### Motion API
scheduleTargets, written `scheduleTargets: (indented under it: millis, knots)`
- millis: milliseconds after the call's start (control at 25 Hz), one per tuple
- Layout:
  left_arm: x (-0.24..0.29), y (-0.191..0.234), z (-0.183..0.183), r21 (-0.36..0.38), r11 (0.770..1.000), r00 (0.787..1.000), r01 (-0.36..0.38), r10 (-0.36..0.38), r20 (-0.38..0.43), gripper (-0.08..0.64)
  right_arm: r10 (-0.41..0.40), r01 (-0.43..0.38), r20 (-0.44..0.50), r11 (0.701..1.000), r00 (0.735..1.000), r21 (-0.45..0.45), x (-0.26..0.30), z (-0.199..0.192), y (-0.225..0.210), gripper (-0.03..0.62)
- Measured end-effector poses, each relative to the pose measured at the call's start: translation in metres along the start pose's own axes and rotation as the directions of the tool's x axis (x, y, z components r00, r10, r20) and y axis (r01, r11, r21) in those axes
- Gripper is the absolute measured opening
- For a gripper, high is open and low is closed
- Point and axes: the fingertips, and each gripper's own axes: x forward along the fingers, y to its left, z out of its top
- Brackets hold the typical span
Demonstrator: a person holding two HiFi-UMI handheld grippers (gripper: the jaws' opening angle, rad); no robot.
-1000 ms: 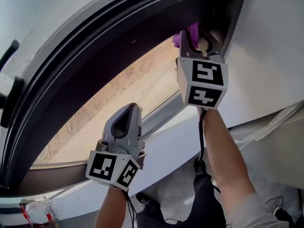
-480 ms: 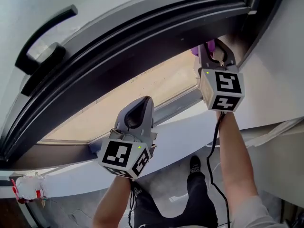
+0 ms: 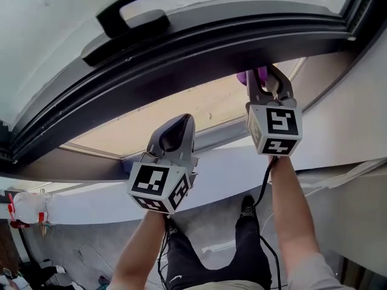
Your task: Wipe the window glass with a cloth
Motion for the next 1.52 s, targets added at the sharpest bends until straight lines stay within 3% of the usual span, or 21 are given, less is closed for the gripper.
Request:
scheduleTargets:
  millis: [360, 720, 1200, 1520]
  knots:
    - [-0.085, 0.076, -0.003, -0.020, 0.989, 0.990, -0.143, 0.143, -0.004, 0.000, 0.118, -0.118, -0.004, 0.993, 0.993, 0.020, 0.000, 0.008, 0.120, 0.094]
    - [-0.175, 0.151, 0.001, -0.050, 0.956, 0.957, -0.289, 0.290, 0.010, 0.000, 0.246, -0.246, -0.016, 0.969, 0.969, 0.027, 0.000, 0.021, 0.250, 0.094]
    - [-0.274, 0.222, -0.011, -0.101, 0.895, 0.899, -0.435, 0.437, 0.008, 0.000, 0.417, -0.417, -0.030, 0.909, 0.908, 0.018, 0.000, 0.029, 0.396, 0.092]
    - [-0.322, 0.243, -0.029, -0.132, 0.863, 0.872, -0.487, 0.490, -0.014, 0.000, 0.550, -0.550, -0.031, 0.835, 0.835, -0.002, -0.002, 0.040, 0.496, 0.092]
